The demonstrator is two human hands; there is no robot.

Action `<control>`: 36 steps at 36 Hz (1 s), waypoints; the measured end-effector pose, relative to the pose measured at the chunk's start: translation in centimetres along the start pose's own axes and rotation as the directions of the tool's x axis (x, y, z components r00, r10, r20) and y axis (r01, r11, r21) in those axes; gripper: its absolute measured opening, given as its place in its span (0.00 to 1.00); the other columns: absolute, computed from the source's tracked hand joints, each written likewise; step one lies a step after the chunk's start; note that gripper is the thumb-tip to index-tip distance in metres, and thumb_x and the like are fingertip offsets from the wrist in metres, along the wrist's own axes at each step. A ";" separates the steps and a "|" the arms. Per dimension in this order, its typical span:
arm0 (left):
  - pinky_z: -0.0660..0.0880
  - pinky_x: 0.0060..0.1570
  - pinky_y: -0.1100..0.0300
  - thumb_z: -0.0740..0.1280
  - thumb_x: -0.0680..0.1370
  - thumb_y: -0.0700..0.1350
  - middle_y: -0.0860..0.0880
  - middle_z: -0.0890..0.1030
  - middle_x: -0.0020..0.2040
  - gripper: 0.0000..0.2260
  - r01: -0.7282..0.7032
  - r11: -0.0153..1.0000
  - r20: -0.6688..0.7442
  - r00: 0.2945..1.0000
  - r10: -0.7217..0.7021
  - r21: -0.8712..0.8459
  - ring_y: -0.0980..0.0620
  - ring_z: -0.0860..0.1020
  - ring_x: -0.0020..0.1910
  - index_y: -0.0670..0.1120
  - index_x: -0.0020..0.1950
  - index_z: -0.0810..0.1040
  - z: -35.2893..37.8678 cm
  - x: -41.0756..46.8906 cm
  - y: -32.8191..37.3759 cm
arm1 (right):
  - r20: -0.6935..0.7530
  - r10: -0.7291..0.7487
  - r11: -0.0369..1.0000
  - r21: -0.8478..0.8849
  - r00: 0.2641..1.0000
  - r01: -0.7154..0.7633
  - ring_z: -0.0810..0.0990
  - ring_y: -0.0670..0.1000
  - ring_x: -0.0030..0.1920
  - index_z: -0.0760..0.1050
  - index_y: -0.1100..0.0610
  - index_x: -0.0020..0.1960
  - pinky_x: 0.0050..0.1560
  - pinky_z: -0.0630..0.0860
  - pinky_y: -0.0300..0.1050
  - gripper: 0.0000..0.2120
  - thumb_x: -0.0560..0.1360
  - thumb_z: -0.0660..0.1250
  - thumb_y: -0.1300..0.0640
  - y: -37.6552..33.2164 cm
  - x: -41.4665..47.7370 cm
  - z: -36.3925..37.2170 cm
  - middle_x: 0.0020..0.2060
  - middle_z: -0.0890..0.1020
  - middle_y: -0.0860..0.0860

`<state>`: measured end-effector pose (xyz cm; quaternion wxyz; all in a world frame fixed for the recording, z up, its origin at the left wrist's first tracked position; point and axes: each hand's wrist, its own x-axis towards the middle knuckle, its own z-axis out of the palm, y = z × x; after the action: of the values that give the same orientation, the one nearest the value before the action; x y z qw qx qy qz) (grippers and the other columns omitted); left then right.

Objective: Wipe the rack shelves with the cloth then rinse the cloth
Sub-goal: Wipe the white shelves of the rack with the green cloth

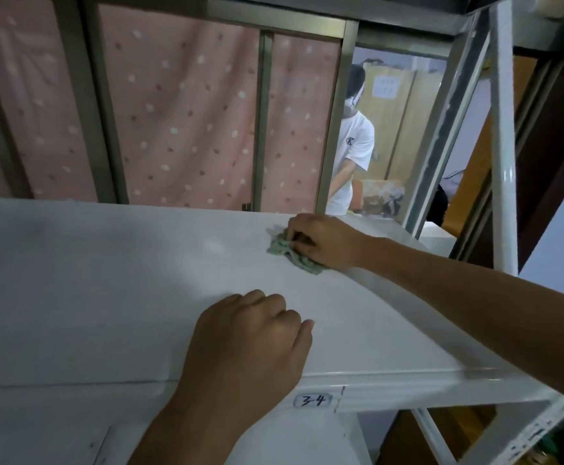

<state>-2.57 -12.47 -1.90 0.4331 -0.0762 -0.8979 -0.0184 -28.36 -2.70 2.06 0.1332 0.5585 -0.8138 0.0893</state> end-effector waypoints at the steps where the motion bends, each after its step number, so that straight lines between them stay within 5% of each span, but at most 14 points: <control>1: 0.58 0.30 0.61 0.68 0.76 0.49 0.52 0.68 0.25 0.20 0.026 1.000 0.010 1.000 -0.026 0.009 0.50 0.67 0.25 0.49 0.25 0.68 -0.3 -0.4 -0.4 | -0.009 0.101 0.994 -0.042 0.995 -0.101 0.77 0.54 0.44 0.75 0.59 0.49 0.45 0.72 0.45 0.03 0.78 0.63 0.60 1.3 0.1 0.0 0.45 0.78 0.53; 5: 0.60 0.31 0.61 0.69 0.75 0.50 0.52 0.70 0.27 0.19 0.107 0.987 -0.010 0.994 -0.106 0.119 0.50 0.69 0.26 0.48 0.26 0.68 -2.2 -2.0 -2.8 | -0.020 0.407 0.896 -0.183 0.913 -0.404 0.78 0.61 0.50 0.72 0.60 0.51 0.48 0.72 0.51 0.06 0.80 0.58 0.58 5.2 2.9 0.3 0.49 0.80 0.59; 10: 0.67 0.32 0.56 0.67 0.81 0.45 0.47 0.74 0.30 0.19 0.015 0.963 -0.146 0.989 0.026 0.270 0.47 0.71 0.28 0.46 0.30 0.71 -3.8 -5.5 -6.5 | 0.024 0.429 0.868 -0.286 0.903 -0.405 0.78 0.62 0.54 0.71 0.62 0.59 0.48 0.71 0.49 0.13 0.79 0.59 0.55 4.1 8.7 1.5 0.54 0.79 0.61; 13: 0.70 0.31 0.54 0.67 0.81 0.43 0.46 0.76 0.30 0.19 0.003 0.937 -0.174 0.983 0.061 0.351 0.45 0.72 0.28 0.44 0.29 0.73 -4.4 -7.7 -7.7 | 0.046 0.272 0.940 -0.228 0.961 -0.255 0.79 0.60 0.52 0.73 0.61 0.55 0.45 0.70 0.46 0.10 0.80 0.58 0.56 -0.5 11.3 2.7 0.50 0.78 0.57; 16: 0.72 0.31 0.51 0.68 0.81 0.42 0.45 0.77 0.30 0.18 0.000 0.934 -0.190 0.979 0.072 0.356 0.44 0.72 0.28 0.43 0.30 0.75 -4.8 -9.1 -7.9 | 0.049 -0.044 0.998 -0.044 0.998 0.047 0.78 0.56 0.47 0.74 0.60 0.50 0.47 0.74 0.48 0.05 0.78 0.62 0.58 -7.2 11.3 3.2 0.47 0.78 0.54; 20: 0.71 0.30 0.52 0.70 0.79 0.41 0.46 0.75 0.29 0.19 0.016 0.965 -0.264 0.963 0.055 0.261 0.44 0.71 0.27 0.43 0.28 0.72 -5.6 -9.5 -7.9 | -0.006 -0.443 0.885 0.159 0.897 0.438 0.74 0.46 0.42 0.74 0.59 0.50 0.43 0.73 0.42 0.02 0.78 0.64 0.62 -15.3 5.7 1.7 0.47 0.75 0.47; 24: 0.71 0.29 0.52 0.70 0.77 0.38 0.44 0.73 0.28 0.19 0.009 0.968 -0.307 0.949 0.071 0.252 0.43 0.70 0.26 0.42 0.27 0.70 -6.5 -10.0 -8.9 | -0.060 -0.550 0.802 0.238 0.833 0.548 0.74 0.47 0.41 0.77 0.61 0.52 0.41 0.71 0.39 0.03 0.79 0.66 0.62 -17.7 1.5 0.6 0.46 0.74 0.48; 29: 0.68 0.30 0.53 0.70 0.78 0.38 0.45 0.74 0.28 0.19 0.052 0.955 -0.322 0.946 0.047 0.293 0.44 0.70 0.27 0.42 0.28 0.71 -6.5 -11.0 -10.8 | -0.070 -0.414 0.893 0.163 0.907 0.420 0.75 0.48 0.42 0.75 0.60 0.50 0.42 0.73 0.41 0.02 0.79 0.65 0.61 -14.6 4.0 1.3 0.45 0.76 0.48; 33: 0.72 0.29 0.52 0.70 0.77 0.38 0.46 0.77 0.30 0.17 0.054 0.978 -0.356 0.934 0.022 0.202 0.45 0.73 0.28 0.41 0.28 0.74 -7.2 -11.7 -10.9 | -0.039 -0.052 0.996 -0.077 0.998 0.049 0.79 0.56 0.45 0.74 0.61 0.50 0.43 0.71 0.45 0.06 0.80 0.60 0.59 -8.9 8.8 2.5 0.46 0.79 0.54; 36: 0.75 0.33 0.51 0.71 0.76 0.38 0.46 0.80 0.34 0.13 0.070 0.980 -0.335 0.942 -0.004 0.185 0.45 0.77 0.32 0.41 0.31 0.78 -7.6 -12.5 -10.8 | 0.019 0.187 0.968 -0.175 0.982 -0.181 0.77 0.58 0.48 0.72 0.62 0.53 0.44 0.68 0.45 0.09 0.81 0.58 0.56 -6.5 12.9 3.3 0.51 0.79 0.59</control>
<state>9.32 -25.40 -6.51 0.5834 -0.0125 -0.8106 0.0484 -27.10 -17.40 2.97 0.1577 0.4686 -0.8690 0.0208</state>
